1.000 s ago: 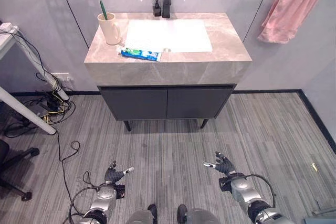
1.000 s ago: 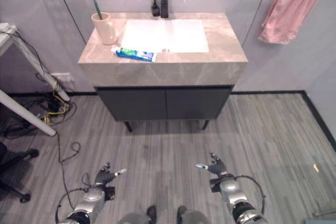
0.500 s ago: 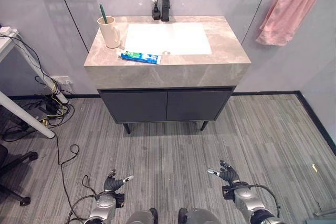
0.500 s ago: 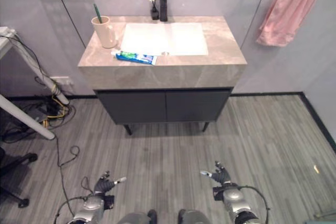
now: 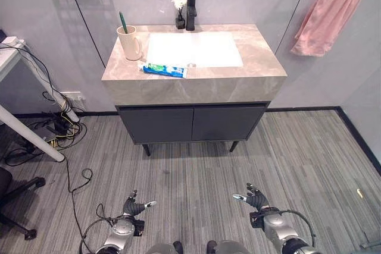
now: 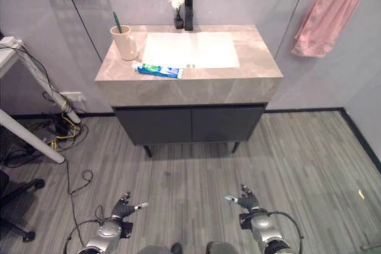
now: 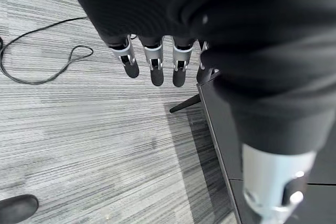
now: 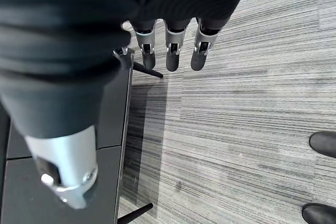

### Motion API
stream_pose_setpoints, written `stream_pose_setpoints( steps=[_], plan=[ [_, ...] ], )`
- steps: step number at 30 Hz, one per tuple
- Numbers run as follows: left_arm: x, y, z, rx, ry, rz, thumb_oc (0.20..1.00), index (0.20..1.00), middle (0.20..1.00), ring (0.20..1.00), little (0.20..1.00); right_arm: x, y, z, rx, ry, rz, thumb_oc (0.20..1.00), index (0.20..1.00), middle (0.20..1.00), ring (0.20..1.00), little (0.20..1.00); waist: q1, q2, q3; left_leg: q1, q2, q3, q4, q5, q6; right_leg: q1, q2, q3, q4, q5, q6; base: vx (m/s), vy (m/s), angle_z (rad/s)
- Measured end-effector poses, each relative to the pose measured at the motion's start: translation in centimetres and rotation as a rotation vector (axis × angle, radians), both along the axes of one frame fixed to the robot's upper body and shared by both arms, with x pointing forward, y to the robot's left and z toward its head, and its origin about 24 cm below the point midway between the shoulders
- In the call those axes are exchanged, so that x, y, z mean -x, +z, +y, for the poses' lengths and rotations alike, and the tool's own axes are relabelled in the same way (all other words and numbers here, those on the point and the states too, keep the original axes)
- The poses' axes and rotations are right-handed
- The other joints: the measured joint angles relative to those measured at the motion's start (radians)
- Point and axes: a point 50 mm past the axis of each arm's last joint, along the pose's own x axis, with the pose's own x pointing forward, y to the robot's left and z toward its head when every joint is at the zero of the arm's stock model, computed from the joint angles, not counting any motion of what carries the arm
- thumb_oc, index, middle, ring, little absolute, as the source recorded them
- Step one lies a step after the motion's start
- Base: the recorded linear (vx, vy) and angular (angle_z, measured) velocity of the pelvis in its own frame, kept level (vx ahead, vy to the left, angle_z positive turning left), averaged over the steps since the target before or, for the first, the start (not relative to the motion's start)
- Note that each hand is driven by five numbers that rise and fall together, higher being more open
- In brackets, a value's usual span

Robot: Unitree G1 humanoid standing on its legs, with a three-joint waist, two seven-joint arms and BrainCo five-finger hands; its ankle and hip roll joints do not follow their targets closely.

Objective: Put brush and paste in cup on sink, flatten towel.

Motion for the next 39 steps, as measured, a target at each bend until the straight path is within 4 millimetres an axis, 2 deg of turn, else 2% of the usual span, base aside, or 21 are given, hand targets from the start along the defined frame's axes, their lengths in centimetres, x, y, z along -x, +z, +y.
stream_pose_setpoints(
  steps=[2,3,5,7,10,13,15,18,20,21,22,23,24,26,27,29,33,34,37,38,39],
  plan=[
    [0.1,-0.1,0.0,-0.001,-0.002,0.004,1.000,1.000,1.000,1.000,1.000,0.0,0.0,0.0,0.000,0.000,0.000,1.000,1.000,1.000,1.000,1.000,0.001,-0.002,-0.004,0.001,-0.001,-0.004,-0.005,0.003,0.003,-0.011,-0.036,-0.008,0.025,0.007,0.016,0.04,0.036,0.04],
    [0.1,-0.1,0.0,-0.006,-0.007,0.005,1.000,1.000,1.000,1.000,1.000,0.0,0.0,0.1,-0.003,0.000,0.001,1.000,1.000,1.000,1.000,1.000,0.001,-0.004,-0.006,0.002,-0.001,-0.008,-0.009,0.005,-0.001,-0.008,-0.043,0.000,0.017,0.021,0.039,0.06,0.050,0.09],
    [0.0,0.0,0.0,-0.012,-0.022,0.004,1.000,1.000,1.000,1.000,1.000,0.0,-0.1,0.1,-0.003,-0.001,0.003,1.000,1.000,1.000,1.000,1.000,0.000,-0.003,-0.006,0.007,-0.001,-0.015,-0.026,0.020,-0.016,-0.016,-0.039,-0.007,0.032,0.025,0.038,0.07,0.057,0.06],
    [0.0,0.0,-0.1,-0.013,-0.033,0.007,1.000,1.000,1.000,1.000,1.000,0.3,-0.2,0.0,0.000,-0.005,0.011,1.000,1.000,1.000,1.000,1.000,-0.005,-0.003,-0.006,0.016,-0.002,-0.024,-0.039,0.017,-0.013,-0.019,-0.038,-0.008,0.059,0.025,0.038,0.07,0.081,0.10],
    [-0.2,0.0,-0.3,-0.017,-0.050,0.004,1.000,1.000,1.000,1.000,1.000,0.5,-0.4,-0.2,0.008,-0.012,0.029,1.000,1.000,1.000,1.000,1.000,-0.008,-0.008,-0.007,0.016,-0.016,-0.035,-0.039,0.012,-0.013,-0.086,-0.048,-0.007,0.185,0.053,0.050,0.04,0.072,0.05],
    [-0.2,0.0,-0.4,-0.017,-0.063,0.007,1.000,1.000,1.000,1.000,1.000,0.7,-0.5,-0.3,0.009,-0.012,0.036,1.000,1.000,1.000,1.000,1.000,-0.012,0.001,-0.006,0.014,-0.002,-0.038,-0.040,0.018,0.001,-0.111,-0.046,-0.007,0.214,0.094,0.054,0.08,0.018,0.02],
    [0.2,-0.1,0.1,-0.028,-0.058,0.020,1.000,1.000,1.000,1.000,1.000,0.7,-0.5,-0.2,0.006,-0.011,0.035,1.000,1.000,1.000,1.000,1.000,-0.022,-0.003,-0.008,0.010,-0.004,-0.047,-0.052,0.023,0.015,-0.142,-0.039,0.018,0.215,0.081,0.052,0.13,-0.026,0.05],
    [0.3,0.0,0.7,-0.044,-0.053,0.021,1.000,1.000,1.000,1.000,1.000,0.6,-0.5,-0.2,0.006,-0.012,0.031,1.000,1.000,1.000,1.000,1.000,-0.027,-0.008,-0.012,0.007,-0.002,-0.052,-0.077,0.031,0.027,-0.174,-0.041,0.017,0.067,0.086,0.065,0.25,-0.060,-0.07],
    [-0.1,0.1,0.8,-0.049,-0.053,0.020,1.000,1.000,1.000,1.000,1.000,0.9,-0.6,-0.3,0.011,-0.018,0.042,1.000,1.000,1.000,1.000,1.000,-0.054,-0.011,-0.009,0.000,0.000,-0.071,-0.080,0.028,0.027,-0.206,-0.021,0.069,-0.138,0.126,0.116,0.30,-0.057,0.20],
    [-0.3,0.2,0.7,-0.047,-0.055,0.017,1.000,1.000,1.000,1.000,1.000,1.1,-0.7,-0.4,0.013,-0.021,0.047,1.000,1.000,1.000,1.000,1.000,-0.070,-0.017,-0.007,0.004,-0.004,-0.083,-0.087,0.025,0.023,-0.217,-0.024,0.069,-0.222,0.155,0.130,0.30,-0.068,0.37],
    [-0.4,0.2,0.6,-0.047,-0.055,0.016,1.000,1.000,1.000,1.000,1.000,1.3,-0.8,-0.4,0.014,-0.023,0.053,1.000,1.000,1.000,1.000,1.000,-0.079,-0.021,-0.001,0.021,-0.005,-0.086,-0.095,0.019,0.012,-0.229,-0.029,0.063,-0.293,0.194,0.127,0.33,-0.073,0.28],
    [-0.1,0.0,0.7,-0.046,-0.050,0.025,1.000,1.000,1.000,1.000,1.000,1.6,-1.0,-0.4,0.015,-0.026,0.064,1.000,1.000,1.000,1.000,1.000,-0.078,-0.026,0.000,0.037,-0.005,-0.086,-0.098,0.001,-0.002,-0.227,-0.037,0.022,-0.345,0.216,0.121,0.34,-0.081,0.17],
    [0.1,-0.1,0.7,-0.048,-0.048,0.032,1.000,1.000,1.000,1.000,1.000,1.7,-1.1,-0.4,0.016,-0.028,0.069,1.000,1.000,1.000,1.000,1.000,-0.078,-0.030,-0.003,0.047,-0.008,-0.087,-0.099,-0.005,-0.007,-0.225,-0.043,0.006,-0.362,0.218,0.127,0.34,-0.080,0.15],
    [0.8,-0.4,0.9,-0.049,-0.045,0.052,1.000,1.000,1.000,1.000,1.000,2.9,-1.6,-0.6,0.019,-0.040,0.100,1.000,1.000,1.000,1.000,1.000,-0.087,-0.055,-0.018,0.094,-0.016,-0.133,-0.104,-0.054,-0.049,-0.195,-0.063,0.013,-0.369,0.229,0.131,0.36,-0.105,0.49],
    [0.9,-0.5,0.5,-0.039,-0.047,0.054,1.000,1.000,1.000,1.000,1.000,3.4,-1.7,-1.1,0.026,-0.052,0.116,1.000,1.000,1.000,1.000,1.000,-0.092,-0.036,-0.024,0.118,0.014,-0.159,-0.118,-0.071,-0.059,-0.193,-0.037,0.004,-0.348,0.267,0.116,0.38,-0.124,0.71],
    [1.2,-0.8,-0.2,-0.018,-0.047,0.060,1.000,1.000,1.000,1.000,1.000,4.2,-2.0,-1.9,0.047,-0.059,0.144,1.000,1.000,1.000,1.000,1.000,-0.089,0.011,-0.059,0.145,0.082,-0.173,-0.147,-0.076,-0.097,-0.187,0.019,-0.033,-0.330,0.268,0.108,0.39,-0.129,0.44],
    [0.9,-0.7,-0.6,-0.005,-0.050,0.055,1.000,1.000,1.000,1.000,1.000,2.5,-1.1,-2.6,0.074,-0.042,0.101,1.000,1.000,1.000,1.000,1.000,-0.094,0.024,-0.068,0.141,0.134,-0.170,-0.032,-0.088,-0.137,-0.143,0.078,-0.060,-0.319,0.248,0.025,0.39,-0.129,0.03],
    [0.8,-0.7,-0.7,0.000,-0.056,0.054,1.000,1.000,1.000,1.000,1.000,2.4,-1.0,-2.9,0.086,-0.037,0.100,1.000,1.000,1.000,1.000,1.000,-0.097,0.024,-0.070,0.134,0.142,-0.178,0.048,-0.085,-0.184,-0.099,0.088,-0.075,-0.334,0.242,-0.008,0.23,-0.095,0.05],
    [0.5,-0.6,-0.8,0.007,-0.058,0.050,1.000,1.000,1.000,1.000,1.000,2.9,-1.0,-3.4,0.110,-0.025,0.111,1.000,1.000,1.000,1.000,1.000,-0.107,0.033,-0.091,0.044,0.145,-0.200,0.255,-0.060,-0.268,-0.046,0.097,-0.096,-0.362,0.231,-0.049,0.20,-0.155,0.19],
    [0.2,-0.5,-0.8,0.007,-0.059,0.045,1.000,1.000,1.000,1.000,1.000,2.9,-1.0,-3.4,0.114,-0.024,0.110,1.000,1.000,1.000,1.000,1.000,-0.105,0.032,-0.087,0.013,0.145,-0.194,0.305,-0.043,-0.287,-0.040,0.100,-0.098,-0.365,0.227,-0.068,0.30,-0.244,0.22],
    [-0.5,-0.2,-1.0,0.009,-0.064,0.028,1.000,1.000,1.000,1.000,1.000,2.7,-0.9,-3.5,0.123,-0.014,0.104,1.000,1.000,1.000,1.000,1.000,-0.105,0.035,-0.080,-0.068,0.146,-0.174,0.434,0.006,-0.299,-0.039,0.102,-0.106,-0.363,0.210,-0.094,0.26,-0.126,0.10]
  ],
)
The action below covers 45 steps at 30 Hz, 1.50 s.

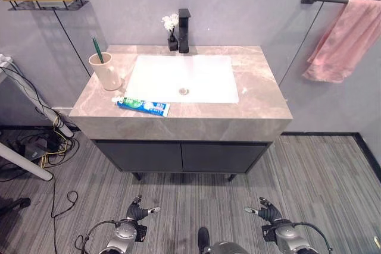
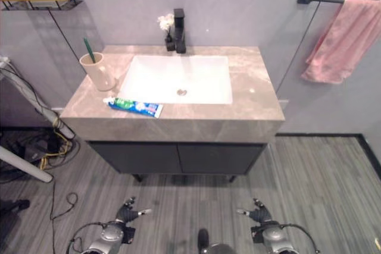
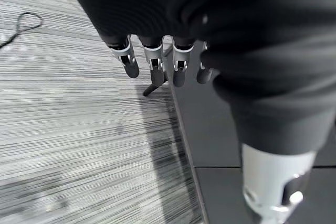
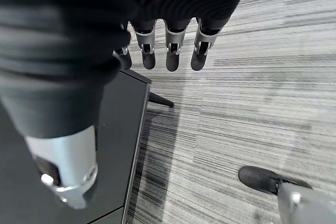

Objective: Put brush and paste in cup on sink, flatten towel.

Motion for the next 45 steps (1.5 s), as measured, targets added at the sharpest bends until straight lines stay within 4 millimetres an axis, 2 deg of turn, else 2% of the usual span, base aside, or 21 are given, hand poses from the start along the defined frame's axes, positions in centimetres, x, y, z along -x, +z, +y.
stream_pose_setpoints(
  steps=[1,2,3,7,8,11,13,15,16,17,18,20,22,24,25,28,30,31,34,39,45],
  plan=[
    [-0.4,0.2,0.0,-0.003,-0.002,-0.010,1.000,1.000,1.000,1.000,1.000,-0.1,0.0,0.3,0.014,0.029,0.005,1.000,1.000,1.000,1.000,1.000,0.019,-0.016,0.013,-0.039,-0.001,0.047,0.083,0.075,0.009,0.022,-0.008,0.011,-0.014,0.001,-0.009,0.37,-0.138,0.08],
    [-0.7,0.4,0.1,-0.005,-0.005,-0.017,1.000,1.000,1.000,1.000,1.000,-0.2,-0.1,0.6,0.018,0.049,0.007,1.000,1.000,1.000,1.000,1.000,0.026,-0.042,0.031,-0.059,0.006,0.101,0.121,0.079,0.028,0.061,-0.025,0.012,-0.044,0.008,-0.023,0.29,-0.027,0.01],
    [-0.7,0.4,0.1,-0.006,-0.005,-0.017,1.000,1.000,1.000,1.000,1.000,-0.2,-0.1,0.9,0.021,0.063,0.007,1.000,1.000,1.000,1.000,1.000,0.028,-0.055,0.039,-0.067,0.012,0.151,0.086,0.062,0.056,0.087,-0.038,0.011,-0.058,0.008,-0.030,0.30,0.021,0.16],
    [-1.6,0.9,0.3,-0.018,-0.015,-0.044,1.000,1.000,1.000,1.000,1.000,-0.3,-0.1,1.0,0.023,0.070,0.003,1.000,1.000,1.000,1.000,1.000,0.027,-0.078,0.063,-0.125,0.001,0.257,-0.218,0.055,0.077,0.146,-0.058,-0.016,-0.125,-0.003,-0.020,0.30,0.092,0.27],
    [-1.7,0.9,0.2,-0.020,-0.018,-0.046,1.000,1.000,1.000,1.000,1.000,-0.4,0.0,0.9,0.031,0.078,0.002,1.000,1.000,1.000,1.000,1.000,0.029,-0.076,0.068,-0.123,-0.004,0.262,-0.319,0.063,0.080,0.149,-0.055,-0.020,-0.125,-0.003,-0.018,0.32,0.112,0.01],
    [-1.4,0.8,0.4,-0.033,-0.025,-0.039,1.000,1.000,1.000,1.000,1.000,-1.0,0.3,1.0,0.045,0.105,-0.013,1.000,1.000,1.000,1.000,1.000,0.060,-0.040,0.092,-0.145,-0.007,0.227,-0.608,0.183,0.086,0.194,-0.023,0.014,-0.125,-0.033,0.019,0.33,0.137,-0.35],
    [-0.5,0.5,0.8,-0.052,-0.036,-0.020,1.000,1.000,1.000,1.000,1.000,-1.7,0.6,1.1,0.067,0.150,-0.025,1.000,1.000,1.000,1.000,1.000,0.083,-0.027,0.097,-0.138,-0.021,0.153,-0.652,0.224,0.105,0.222,-0.017,0.074,-0.125,-0.045,0.037,0.25,0.164,-0.84],
    [0.9,0.0,1.2,-0.067,-0.047,0.010,1.000,1.000,1.000,1.000,1.000,-2.5,1.2,0.9,0.099,0.193,-0.054,1.000,1.000,1.000,1.000,1.000,0.082,-0.001,0.093,-0.108,-0.024,0.140,-0.638,0.247,0.137,0.252,-0.014,0.126,-0.125,-0.066,0.059,0.25,0.240,-0.93],
    [1.5,-0.2,1.4,-0.072,-0.054,0.026,1.000,1.000,1.000,1.000,1.000,-2.3,1.3,0.6,0.112,0.198,-0.051,1.000,1.000,1.000,1.000,1.000,0.079,0.010,0.088,-0.093,-0.028,0.139,-0.644,0.284,0.167,0.266,-0.012,0.145,-0.124,-0.076,0.068,0.16,0.214,-0.66],
    [1.7,-0.2,1.7,-0.087,-0.062,0.032,1.000,1.000,1.000,1.000,1.000,-2.2,1.1,0.6,0.116,0.205,-0.044,1.000,1.000,1.000,1.000,1.000,0.079,-0.006,0.089,-0.080,-0.043,0.149,-0.647,0.278,0.176,0.270,-0.030,0.153,-0.119,-0.087,0.082,0.08,0.199,-0.28],
    [1.1,0.4,2.8,-0.124,-0.075,0.009,1.000,1.000,1.000,1.000,1.000,-1.8,0.9,0.6,0.115,0.206,-0.034,1.000,1.000,1.000,1.000,1.000,0.080,-0.036,0.091,-0.064,-0.078,0.163,-0.668,0.261,0.205,0.231,-0.068,0.150,-0.032,-0.120,0.117,0.10,0.251,-0.32],
    [1.5,0.5,3.6,-0.146,-0.076,0.018,1.000,1.000,1.000,1.000,1.000,-2.9,1.5,1.2,0.116,0.235,-0.072,1.000,1.000,1.000,1.000,1.000,0.091,-0.017,0.104,-0.019,-0.067,0.199,-0.696,0.268,0.234,0.128,-0.072,0.147,0.201,-0.171,0.173,0.05,0.146,-0.43],
    [2.0,0.4,4.2,-0.159,-0.078,0.027,1.000,1.000,1.000,1.000,1.000,-3.1,1.7,1.5,0.118,0.260,-0.085,1.000,1.000,1.000,1.000,1.000,0.087,-0.015,0.105,0.011,-0.082,0.201,-0.696,0.249,0.249,0.073,-0.095,0.146,0.355,-0.198,0.210,0.05,0.043,-0.04],
    [2.0,0.8,4.4,-0.167,-0.090,0.004,1.000,1.000,1.000,1.000,1.000,-3.6,2.0,1.8,0.116,0.268,-0.103,1.000,1.000,1.000,1.000,1.000,0.107,-0.012,0.110,0.016,-0.096,0.201,-0.697,0.231,0.261,0.019,-0.138,0.126,0.413,-0.208,0.204,0.09,-0.060,0.03],
    [2.1,1.1,4.6,-0.178,-0.112,-0.014,1.000,1.000,1.000,1.000,1.000,-4.4,2.5,2.1,0.111,0.278,-0.141,1.000,1.000,1.000,1.000,1.000,0.115,-0.013,0.114,0.012,-0.097,0.201,-0.696,0.228,0.262,0.003,-0.179,0.094,0.358,-0.212,0.202,0.08,-0.118,0.00],
    [2.1,1.2,4.8,-0.202,-0.154,-0.014,1.000,1.000,1.000,1.000,1.000,-4.2,2.3,2.3,0.115,0.293,-0.128,1.000,1.000,1.000,1.000,1.000,0.120,-0.021,0.123,-0.004,-0.105,0.143,-0.695,0.242,0.243,0.037,-0.187,0.142,0.118,-0.180,0.214,0.03,-0.175,0.57],
    [2.1,2.0,5.2,-0.220,-0.186,-0.059,1.000,1.000,1.000,1.000,1.000,-3.4,1.7,2.4,0.116,0.301,-0.097,1.000,1.000,1.000,1.000,1.000,0.147,-0.066,0.126,-0.004,-0.131,0.113,-0.695,0.240,0.231,0.057,-0.196,0.133,0.038,-0.121,0.193,-0.01,-0.170,0.72],
    [2.6,2.2,5.4,-0.231,-0.206,-0.063,1.000,1.000,1.000,1.000,1.000,-3.2,1.6,2.1,0.127,0.300,-0.086,1.000,1.000,1.000,1.000,1.000,0.154,-0.069,0.128,-0.008,-0.134,0.081,-0.696,0.244,0.223,0.072,-0.196,0.127,0.013,-0.053,0.182,-0.01,-0.155,0.69],
    [4.4,2.7,5.6,-0.250,-0.281,-0.074,1.000,1.000,1.000,1.000,1.000,-1.8,1.3,0.2,0.166,0.294,-0.043,1.000,1.000,1.000,1.000,1.000,0.183,-0.029,0.131,-0.044,-0.091,0.002,-0.696,0.259,0.174,0.127,-0.137,0.036,-0.094,-0.007,0.152,-0.09,-0.271,0.72],
    [3.8,5.3,6.0,-0.360,-0.501,-0.181,1.000,1.000,1.000,1.000,1.000,0.8,0.8,-3.6,0.246,0.201,0.051,1.000,1.000,1.000,1.000,1.000,0.203,0.045,0.148,-0.099,-0.048,-0.104,-0.696,0.281,0.119,0.140,-0.088,-0.095,-0.134,-0.007,0.101,-0.08,-0.064,0.68],
    [3.0,9.6,6.4,-0.416,-0.538,-0.397,1.000,1.000,1.000,1.000,1.000,2.5,0.8,-5.5,0.255,0.065,0.067,1.000,1.000,1.000,1.000,1.000,0.219,0.092,0.135,-0.108,-0.041,-0.080,-0.695,0.276,0.119,0.138,-0.085,-0.098,-0.126,-0.017,0.104,0.00,0.023,0.04]
  ],
)
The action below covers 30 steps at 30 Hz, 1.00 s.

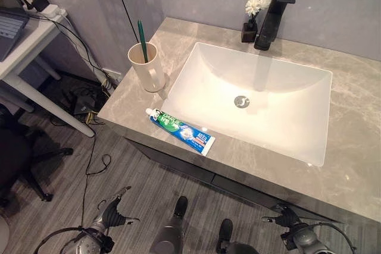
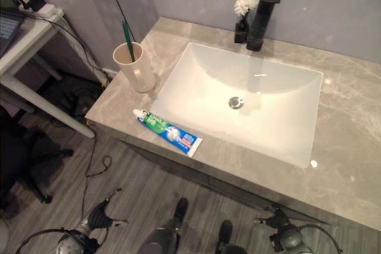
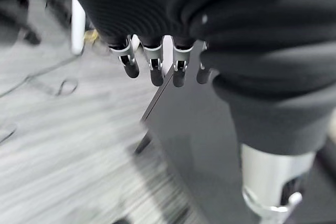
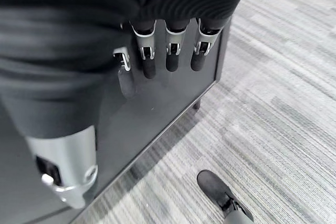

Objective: Put brush and paste in cup on sink, flatten towel.

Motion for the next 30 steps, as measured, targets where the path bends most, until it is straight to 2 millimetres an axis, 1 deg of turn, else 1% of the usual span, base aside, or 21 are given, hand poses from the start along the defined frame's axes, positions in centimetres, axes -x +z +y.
stream_pose_setpoints(
  steps=[1,2,3,5,7,8,9,10,11,12,14,16,19,20,21,22,24,26,28,30],
  plan=[
    [-0.4,1.1,0.4,-0.016,-0.014,-0.036,1.000,1.000,1.000,1.000,1.000,0.5,-0.2,-0.1,-0.001,-0.008,0.009,1.000,1.000,1.000,1.000,1.000,0.000,0.001,0.000,0.001,-0.001,0.000,-0.002,0.000,0.000,0.003,-0.001,-0.001,0.000,-0.001,0.001,0.09,0.033,0.12],
    [-1.6,5.0,1.8,-0.070,-0.028,-0.194,1.000,1.000,1.000,1.000,1.000,1.3,-0.5,-0.2,-0.009,-0.044,0.021,1.000,1.000,1.000,1.000,1.000,0.001,0.000,-0.001,0.011,-0.008,-0.006,-0.001,-0.002,0.002,0.015,-0.006,-0.006,0.000,-0.008,0.008,0.08,0.046,0.12],
    [-2.1,6.3,2.4,-0.078,-0.009,-0.252,1.000,1.000,1.000,1.000,1.000,1.7,-0.6,-0.3,-0.011,-0.057,0.029,1.000,1.000,1.000,1.000,1.000,0.001,0.003,-0.003,0.019,-0.011,-0.006,-0.001,-0.002,0.002,0.023,-0.011,-0.006,0.000,-0.011,0.012,0.07,0.049,0.12],
    [-3.2,9.9,3.3,-0.071,0.028,-0.411,1.000,1.000,1.000,1.000,1.000,2.9,-1.0,-0.2,-0.018,-0.097,0.044,1.000,1.000,1.000,1.000,1.000,-0.001,0.008,-0.015,0.039,-0.024,-0.004,-0.002,-0.011,0.014,0.043,-0.024,-0.005,0.000,-0.017,0.016,0.05,0.087,0.03],
    [-3.6,11.9,3.4,-0.024,0.052,-0.516,1.000,1.000,1.000,1.000,1.000,3.4,-1.3,0.2,-0.028,-0.097,0.058,1.000,1.000,1.000,1.000,1.000,-0.003,0.008,-0.030,0.039,-0.031,0.005,-0.002,-0.013,0.019,0.039,-0.032,0.002,0.000,-0.019,0.020,0.02,0.092,-0.07],
    [-3.9,12.5,3.3,-0.013,0.050,-0.545,1.000,1.000,1.000,1.000,1.000,3.4,-1.4,0.3,-0.030,-0.096,0.060,1.000,1.000,1.000,1.000,1.000,-0.007,0.009,-0.031,0.041,-0.032,0.008,-0.001,-0.013,0.021,0.037,-0.035,0.004,0.000,-0.019,0.022,0.01,0.103,-0.25],
    [-4.2,13.0,3.3,0.013,0.058,-0.570,1.000,1.000,1.000,1.000,1.000,3.2,-1.4,0.7,-0.044,-0.088,0.053,1.000,1.000,1.000,1.000,1.000,-0.009,0.011,-0.035,0.045,-0.034,0.032,-0.002,-0.017,0.028,0.034,-0.040,0.023,0.000,-0.018,0.027,0.00,0.066,-0.37],
    [-4.4,13.3,3.3,0.016,0.056,-0.583,1.000,1.000,1.000,1.000,1.000,3.1,-1.4,0.8,-0.049,-0.085,0.051,1.000,1.000,1.000,1.000,1.000,-0.013,0.009,-0.035,0.049,-0.034,0.042,-0.002,-0.020,0.030,0.030,-0.043,0.036,0.000,-0.016,0.027,0.00,0.091,-0.47],
    [-4.5,13.5,3.3,0.014,0.051,-0.586,1.000,1.000,1.000,1.000,1.000,2.9,-1.4,1.0,-0.058,-0.078,0.043,1.000,1.000,1.000,1.000,1.000,-0.024,0.005,-0.036,0.053,-0.034,0.061,-0.002,-0.022,0.032,0.023,-0.045,0.056,0.000,-0.014,0.029,0.00,0.089,-0.63],
    [-4.5,14.3,3.3,0.006,0.039,-0.613,1.000,1.000,1.000,1.000,1.000,2.5,-1.4,1.5,-0.076,-0.067,0.032,1.000,1.000,1.000,1.000,1.000,-0.032,-0.003,-0.044,0.054,-0.032,0.090,-0.002,-0.029,0.034,0.012,-0.047,0.085,0.000,-0.010,0.031,0.00,0.088,-0.57],
    [-4.8,15.0,3.5,0.027,0.052,-0.646,1.000,1.000,1.000,1.000,1.000,2.3,-1.5,2.0,-0.104,-0.083,0.023,1.000,1.000,1.000,1.000,1.000,-0.050,-0.009,-0.047,0.055,-0.029,0.121,-0.002,-0.035,0.038,0.000,-0.049,0.117,0.000,-0.006,0.032,-0.02,0.089,-0.58],
    [-5.3,15.6,3.4,0.034,0.040,-0.667,1.000,1.000,1.000,1.000,1.000,2.5,-1.7,2.4,-0.140,-0.108,0.024,1.000,1.000,1.000,1.000,1.000,-0.069,-0.017,-0.045,0.065,-0.025,0.170,-0.003,-0.042,0.039,-0.017,-0.050,0.165,0.000,0.006,0.037,-0.04,0.099,-0.67],
    [-5.4,16.1,3.1,0.028,-0.003,-0.656,1.000,1.000,1.000,1.000,1.000,3.2,-2.0,2.5,-0.161,-0.132,0.040,1.000,1.000,1.000,1.000,1.000,-0.092,-0.025,-0.045,0.072,-0.021,0.227,-0.004,-0.053,0.041,-0.038,-0.051,0.222,0.000,0.014,0.041,-0.01,0.048,-0.58],
    [-5.4,16.3,3.0,0.031,-0.013,-0.655,1.000,1.000,1.000,1.000,1.000,3.3,-2.0,2.5,-0.163,-0.133,0.038,1.000,1.000,1.000,1.000,1.000,-0.095,-0.025,-0.044,0.071,-0.020,0.233,-0.004,-0.053,0.041,-0.042,-0.051,0.229,0.000,0.017,0.042,-0.01,0.044,-0.34],
    [-5.5,16.6,2.7,0.042,-0.038,-0.657,1.000,1.000,1.000,1.000,1.000,4.6,-2.4,2.3,-0.167,-0.150,0.077,1.000,1.000,1.000,1.000,1.000,-0.115,-0.024,-0.042,0.072,-0.020,0.248,-0.003,-0.053,0.041,-0.046,-0.051,0.240,0.000,0.024,0.043,-0.01,0.044,-0.24],
    [-5.6,16.8,2.6,0.043,-0.047,-0.661,1.000,1.000,1.000,1.000,1.000,4.9,-2.4,2.3,-0.171,-0.159,0.082,1.000,1.000,1.000,1.000,1.000,-0.116,-0.024,-0.042,0.072,-0.019,0.251,-0.003,-0.053,0.041,-0.048,-0.051,0.246,0.000,0.025,0.044,-0.01,0.057,-0.20],
    [-5.6,16.7,2.2,0.054,-0.084,-0.642,1.000,1.000,1.000,1.000,1.000,5.8,-2.5,1.8,-0.169,-0.197,0.098,1.000,1.000,1.000,1.000,1.000,-0.135,-0.016,-0.028,0.073,-0.019,0.257,-0.004,-0.054,0.042,-0.051,-0.052,0.251,0.000,0.027,0.045,-0.02,0.040,-0.11],
    [-5.6,16.8,1.9,0.057,-0.113,-0.622,1.000,1.000,1.000,1.000,1.000,6.2,-2.5,1.7,-0.171,-0.214,0.101,1.000,1.000,1.000,1.000,1.000,-0.138,-0.010,-0.013,0.071,-0.018,0.267,-0.008,-0.056,0.039,-0.059,-0.051,0.263,-0.001,0.028,0.047,-0.01,0.030,-0.17],
    [-5.5,16.7,1.9,0.063,-0.129,-0.599,1.000,1.000,1.000,1.000,1.000,6.0,-2.5,1.6,-0.172,-0.216,0.097,1.000,1.000,1.000,1.000,1.000,-0.140,-0.002,0.000,0.070,-0.016,0.279,-0.008,-0.057,0.038,-0.067,-0.049,0.279,-0.003,0.035,0.047,-0.01,0.021,-0.20],
    [-5.4,16.1,1.4,0.081,-0.157,-0.556,1.000,1.000,1.000,1.000,1.000,6.1,-2.4,1.5,-0.170,-0.222,0.096,1.000,1.000,1.000,1.000,1.000,-0.142,0.013,0.011,0.068,-0.016,0.282,-0.009,-0.058,0.038,-0.071,-0.050,0.283,-0.005,0.037,0.048,0.00,0.002,-0.05]
  ],
)
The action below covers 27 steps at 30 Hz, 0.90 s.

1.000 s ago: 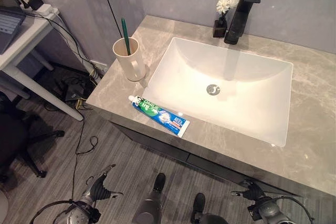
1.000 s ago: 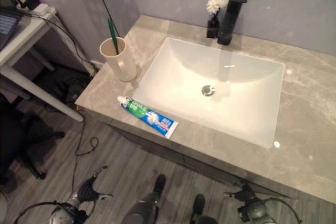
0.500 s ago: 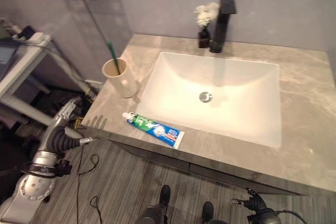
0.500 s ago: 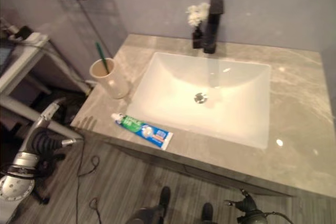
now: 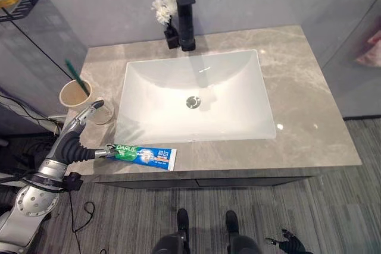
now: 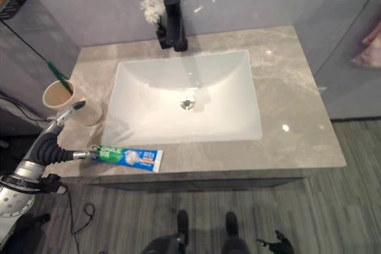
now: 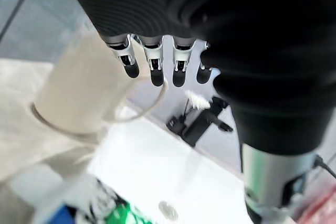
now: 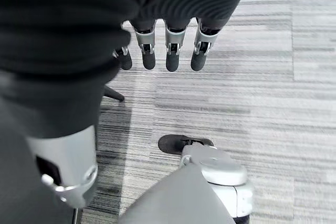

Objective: Put brush and paste in cup on sink, flatten towel.

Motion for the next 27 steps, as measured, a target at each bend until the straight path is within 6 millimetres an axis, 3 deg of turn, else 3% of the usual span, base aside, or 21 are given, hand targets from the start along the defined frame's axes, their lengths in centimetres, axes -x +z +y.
stream_pose_setpoints(
  steps=[5,17,25,27],
  plan=[
    [0.6,-1.3,-0.6,0.023,-0.047,0.089,1.000,1.000,1.000,1.000,1.000,-0.5,0.3,-0.4,0.011,-0.006,-0.018,1.000,1.000,1.000,1.000,1.000,0.002,0.021,0.018,-0.013,0.001,0.001,0.000,0.001,0.001,-0.013,0.001,0.002,0.004,0.002,-0.001,0.00,0.000,-0.01],
    [1.0,-1.7,-0.1,-0.013,-0.043,0.133,1.000,1.000,1.000,1.000,1.000,-1.4,0.8,-0.8,0.025,-0.004,-0.056,1.000,1.000,1.000,1.000,1.000,0.004,0.009,0.032,0.000,0.000,-0.007,0.000,0.000,0.000,0.006,0.001,-0.010,0.004,-0.002,-0.001,0.01,-0.012,0.02],
    [1.2,-3.6,-0.3,-0.010,-0.048,0.215,1.000,1.000,1.000,1.000,1.000,-2.1,1.2,-1.2,0.040,0.006,-0.083,1.000,1.000,1.000,1.000,1.000,0.005,0.007,0.033,-0.020,0.001,-0.016,0.000,0.004,-0.001,-0.010,0.003,-0.014,0.005,0.003,-0.005,0.00,-0.014,0.03],
    [1.1,-3.7,-0.3,-0.011,-0.049,0.215,0.896,0.896,0.896,0.896,0.896,-2.2,1.3,-1.2,0.040,0.009,-0.088,1.000,1.000,1.000,1.000,1.000,0.005,0.007,0.033,-0.020,0.001,-0.016,0.001,0.005,0.001,-0.010,0.002,-0.015,0.005,0.003,-0.005,0.00,0.000,0.00]
  ],
)
